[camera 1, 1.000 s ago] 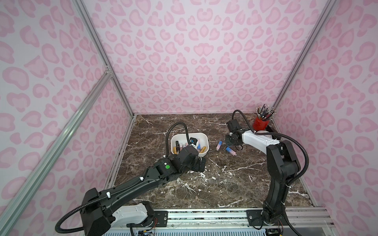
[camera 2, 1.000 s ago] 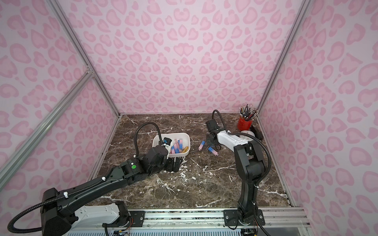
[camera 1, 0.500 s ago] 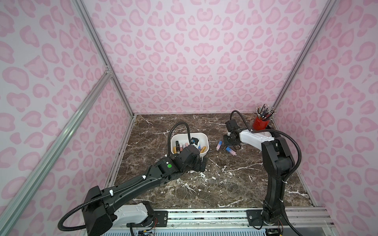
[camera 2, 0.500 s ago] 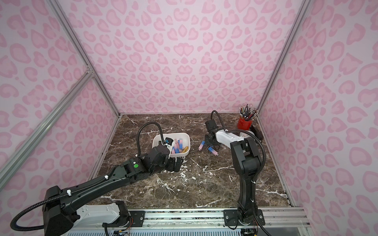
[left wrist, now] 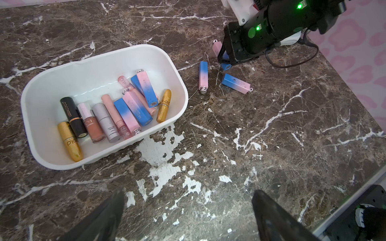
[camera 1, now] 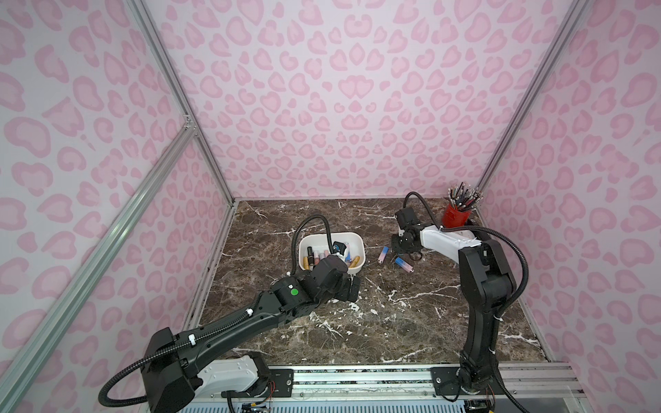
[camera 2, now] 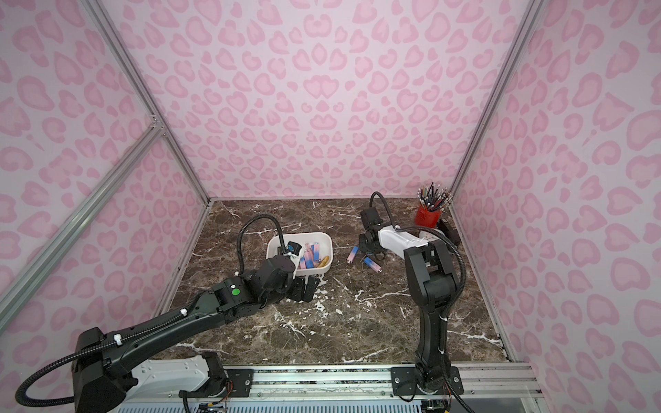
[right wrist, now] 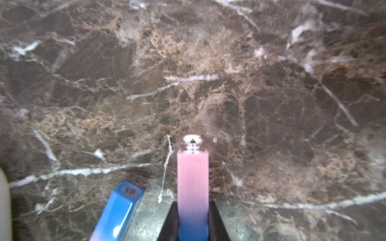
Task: Put the lipstick into the storage box
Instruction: Pick up the lipstick at the center of the board, then place the lipstick in the storage box.
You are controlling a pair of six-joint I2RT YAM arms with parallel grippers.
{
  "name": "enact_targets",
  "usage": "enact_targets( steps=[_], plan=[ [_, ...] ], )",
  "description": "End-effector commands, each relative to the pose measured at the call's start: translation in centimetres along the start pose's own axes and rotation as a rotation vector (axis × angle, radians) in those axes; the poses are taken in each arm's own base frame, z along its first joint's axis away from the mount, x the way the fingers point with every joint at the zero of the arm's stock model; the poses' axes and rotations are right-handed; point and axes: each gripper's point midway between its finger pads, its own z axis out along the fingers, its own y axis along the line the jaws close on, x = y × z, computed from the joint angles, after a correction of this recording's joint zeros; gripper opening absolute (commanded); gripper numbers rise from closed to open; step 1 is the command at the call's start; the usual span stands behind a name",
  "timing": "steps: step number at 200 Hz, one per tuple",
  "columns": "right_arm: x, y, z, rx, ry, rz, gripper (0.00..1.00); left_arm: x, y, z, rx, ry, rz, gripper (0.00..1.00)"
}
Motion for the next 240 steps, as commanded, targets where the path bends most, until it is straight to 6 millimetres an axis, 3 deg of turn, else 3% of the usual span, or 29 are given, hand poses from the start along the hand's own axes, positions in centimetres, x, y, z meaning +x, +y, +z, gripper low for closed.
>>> enact_targets(
  steps=[1, 47, 54, 97, 134, 169, 198, 202, 240],
  plan=[
    [-0.1, 0.3, -1.2, 0.014, -0.005, -0.023, 0.15, -0.7, 0.1, -0.3, 0.004, -0.040, -0.005, 0.98],
    [-0.7, 4.5, -4.5, -0.034, -0.048, -0.085, 0.15, 0.2, 1.2, -1.6, 0.000, -0.066, -0.025, 0.98],
    [-1.9, 5.8, -5.6, -0.049, -0.081, -0.098, 0.15, 0.3, 1.4, -2.0, -0.001, -0.075, -0.028, 0.98],
    [-1.9, 12.5, -7.8, -0.103, -0.112, -0.195, 0.16, 2.0, 3.4, -4.0, -0.016, -0.099, -0.056, 0.98],
    [-0.7, 18.0, -6.9, -0.144, -0.083, -0.265, 0.16, 3.6, 4.8, -5.3, -0.028, -0.100, -0.080, 0.98],
    [0.5, 21.9, -5.3, -0.171, -0.047, -0.307, 0.16, 4.0, 5.7, -6.7, -0.027, -0.130, -0.101, 0.98],
    [1.2, 23.7, -4.9, -0.192, -0.034, -0.321, 0.16, 4.2, 6.3, -7.5, -0.037, -0.144, -0.108, 0.98],
    [1.8, 23.8, -3.8, -0.186, -0.014, -0.327, 0.16, 4.3, 6.4, -7.6, -0.036, -0.145, -0.108, 0.98],
    [3.1, 24.7, -2.4, -0.195, 0.019, -0.339, 0.18, 4.6, 6.6, -7.7, -0.040, -0.141, -0.113, 0.98]
  ],
)
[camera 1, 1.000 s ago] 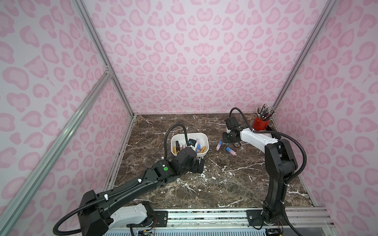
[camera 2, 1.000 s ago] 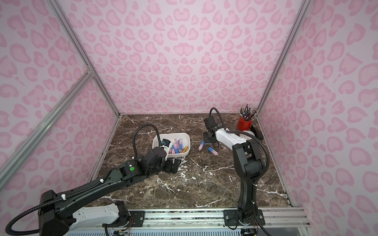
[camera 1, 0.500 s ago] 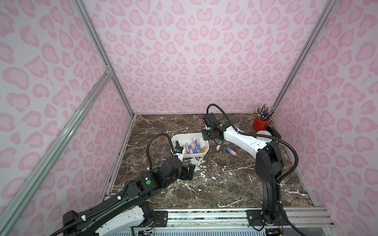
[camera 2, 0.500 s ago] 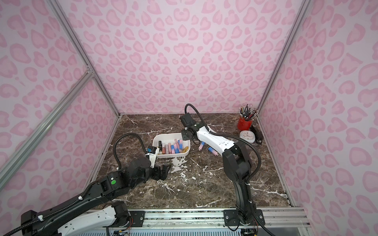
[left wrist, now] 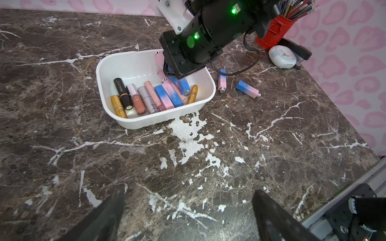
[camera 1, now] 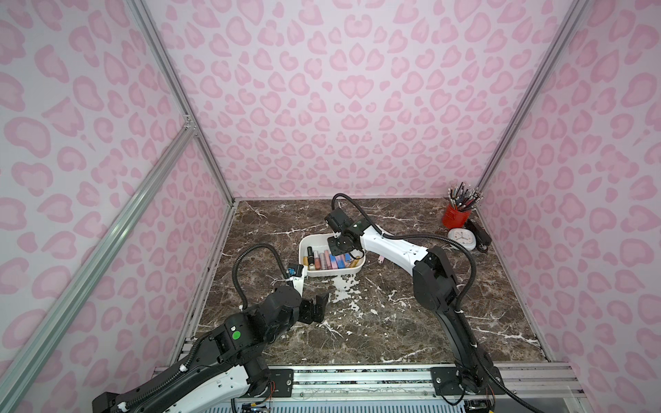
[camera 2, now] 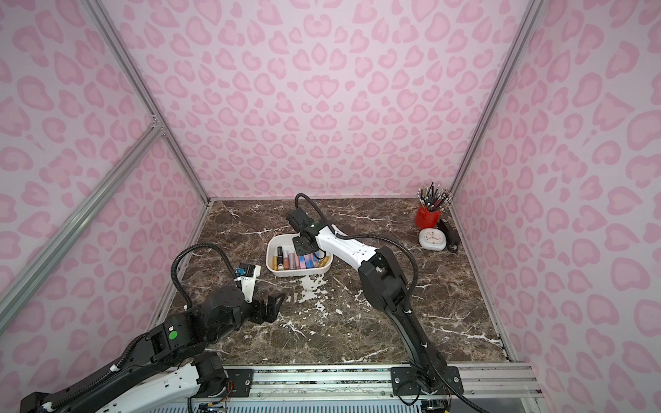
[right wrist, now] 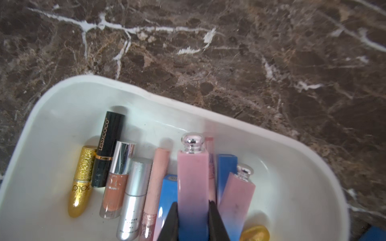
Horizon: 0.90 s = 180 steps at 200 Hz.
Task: Put the lipstick into the storage box
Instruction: Place the lipstick in the storage box, then pick up the lipstick at the center of the board.
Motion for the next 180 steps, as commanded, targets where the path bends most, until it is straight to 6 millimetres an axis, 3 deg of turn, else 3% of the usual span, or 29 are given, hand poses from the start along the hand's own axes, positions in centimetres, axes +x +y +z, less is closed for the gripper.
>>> enact_targets(
  steps=[1, 36, 54, 69, 79, 92, 131, 178, 180],
  plan=[
    [1.0, 0.4, 0.9, -0.002, 0.035, -0.001, 0.18, 0.2, 0.4, 0.0, -0.019, 0.003, -0.005, 0.98],
    [1.0, 0.4, 0.8, -0.002, 0.035, -0.006, 0.26, 0.1, 0.3, 0.2, -0.023, 0.011, 0.003, 0.98],
    [0.7, 0.0, 0.0, 0.009, 0.019, -0.014, 0.35, 0.0, 0.0, 0.4, -0.022, 0.014, 0.006, 0.98],
    [0.3, -0.7, -0.7, 0.014, 0.005, -0.010, 0.42, -0.2, -0.3, 0.7, -0.017, 0.018, 0.010, 0.98],
    [0.6, -1.4, -0.4, 0.023, 0.012, -0.004, 0.43, -0.3, -0.5, 1.0, -0.015, 0.021, 0.010, 0.98],
    [0.1, -2.3, -1.8, 0.023, -0.017, 0.012, 0.42, -0.5, -1.0, 1.4, -0.008, 0.029, 0.016, 0.98],
    [1.0, -7.1, -3.4, 0.041, -0.052, 0.100, 0.38, -1.0, -3.6, 3.7, 0.050, 0.062, 0.021, 0.98],
    [3.2, -13.8, -4.2, 0.091, -0.053, 0.201, 0.34, -1.8, -7.7, 7.9, 0.111, 0.129, 0.068, 0.98],
    [4.1, -14.2, -3.9, 0.098, -0.034, 0.205, 0.33, -1.9, -7.8, 8.1, 0.113, 0.130, 0.069, 0.98]
  ],
)
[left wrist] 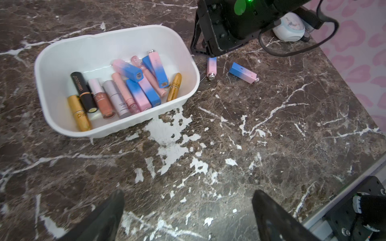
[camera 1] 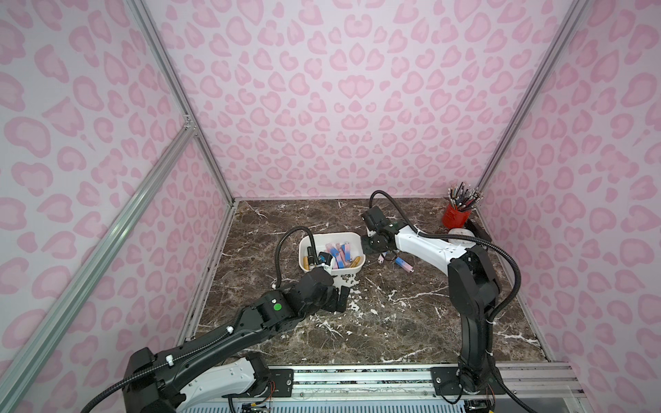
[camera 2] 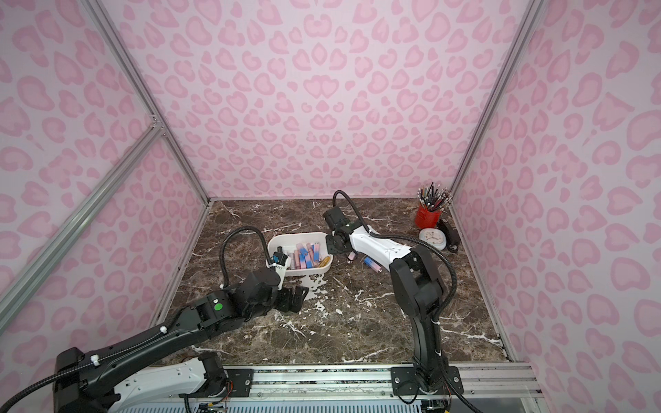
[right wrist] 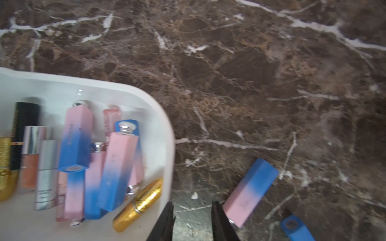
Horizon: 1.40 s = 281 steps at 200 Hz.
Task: Put the lipstick into the storage box
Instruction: Pick up the lipstick at the center of the board.
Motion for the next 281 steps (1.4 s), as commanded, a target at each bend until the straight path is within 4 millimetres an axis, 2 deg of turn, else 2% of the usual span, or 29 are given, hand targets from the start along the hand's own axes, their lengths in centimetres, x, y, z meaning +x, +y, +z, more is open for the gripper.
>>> enact_targets(
  steps=[1, 37, 74, 93, 121, 167, 197, 228, 248, 281],
  plan=[
    [0.4, -2.0, 0.4, 0.006, -0.016, 0.033, 0.34, -2.2, -2.8, 1.3, 0.083, -0.029, 0.016, 0.98],
    [1.9, -6.5, 0.3, 0.049, 0.001, 0.086, 0.34, -3.5, -5.5, 3.9, 0.131, 0.013, 0.051, 0.98],
    [4.1, -9.8, 0.4, 0.101, 0.029, 0.109, 0.36, -4.4, -7.8, 6.2, 0.170, 0.053, 0.079, 0.98],
    [5.5, -11.1, 0.7, 0.135, 0.050, 0.113, 0.37, -4.7, -8.6, 7.0, 0.187, 0.063, 0.085, 0.98],
    [7.1, -12.0, 1.2, 0.134, 0.076, 0.131, 0.37, -4.5, -8.9, 7.6, 0.196, 0.077, 0.091, 0.98],
    [8.1, -12.5, 1.6, 0.147, 0.096, 0.135, 0.36, -4.0, -8.7, 7.6, 0.193, 0.081, 0.094, 0.98],
    [7.8, -12.4, 1.1, 0.148, 0.087, 0.140, 0.20, -3.7, -8.1, 7.1, 0.183, 0.070, 0.091, 0.98],
    [6.8, -11.9, 0.0, 0.143, 0.064, 0.134, 0.18, -3.3, -7.2, 6.2, 0.169, 0.056, 0.089, 0.98],
    [5.8, -11.0, -0.8, 0.145, 0.047, 0.116, 0.18, -3.0, -6.4, 5.5, 0.148, 0.046, 0.086, 0.98],
    [3.4, -8.0, -2.0, 0.117, 0.009, 0.075, 0.18, -2.1, -4.3, 3.7, 0.102, 0.020, 0.076, 0.98]
  ],
)
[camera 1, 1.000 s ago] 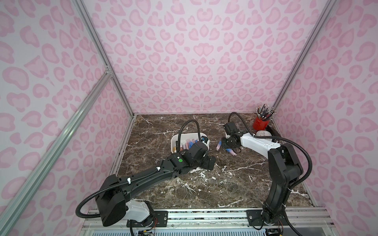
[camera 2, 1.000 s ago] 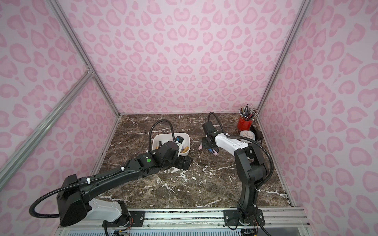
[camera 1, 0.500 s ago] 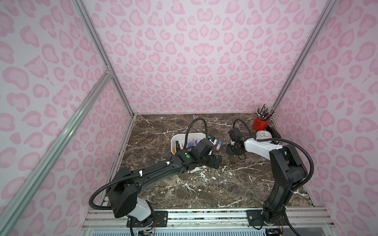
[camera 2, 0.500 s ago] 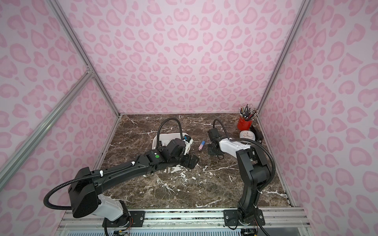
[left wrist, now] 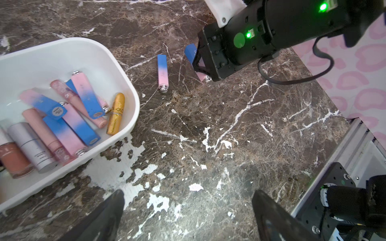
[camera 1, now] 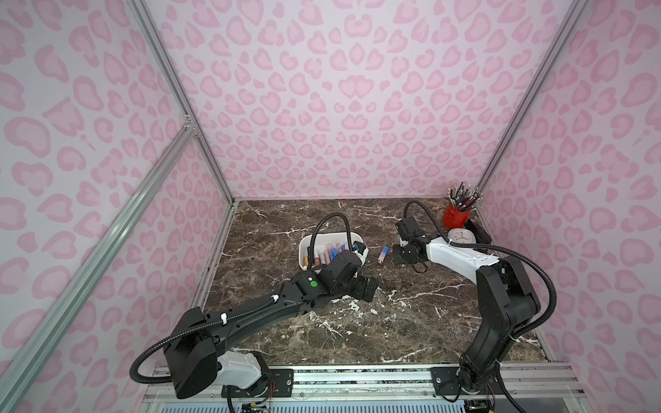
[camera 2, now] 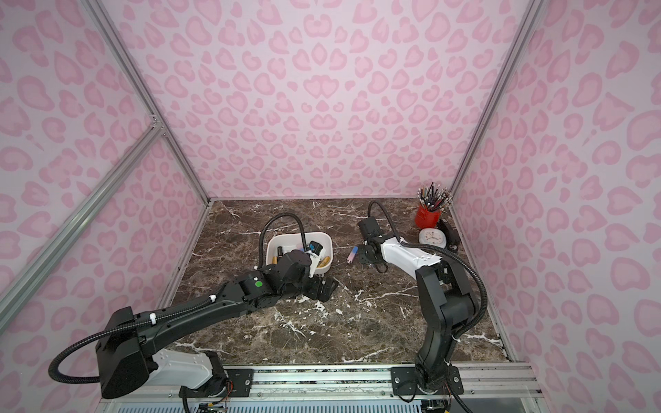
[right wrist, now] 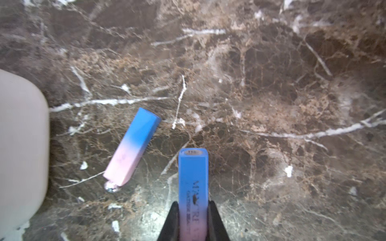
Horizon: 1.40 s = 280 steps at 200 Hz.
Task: Put the lipstick into the storage box
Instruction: Pick up the lipstick at the center of the board, then place the lipstick in the storage box.
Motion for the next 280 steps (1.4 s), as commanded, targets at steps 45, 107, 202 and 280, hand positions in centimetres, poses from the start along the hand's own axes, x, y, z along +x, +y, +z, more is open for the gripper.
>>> enact_targets(
  steps=[45, 107, 202, 280],
  plan=[
    [-4.4, 8.4, -3.0, -0.061, -0.068, -0.118, 0.19, 1.4, 3.8, -4.7, -0.111, -0.099, -0.034, 0.98],
    [-4.9, 18.7, -1.9, -0.128, -0.048, -0.257, 0.18, 3.2, 6.2, -8.6, -0.149, -0.179, -0.085, 0.98],
    [-3.1, 22.7, 1.3, -0.128, 0.019, -0.312, 0.31, 4.7, 8.2, -11.6, -0.183, -0.226, -0.120, 0.98],
    [-6.4, 14.2, -3.2, -0.058, -0.088, -0.190, 0.33, 3.8, 7.4, -10.7, -0.164, -0.230, -0.116, 0.98]
  ],
)
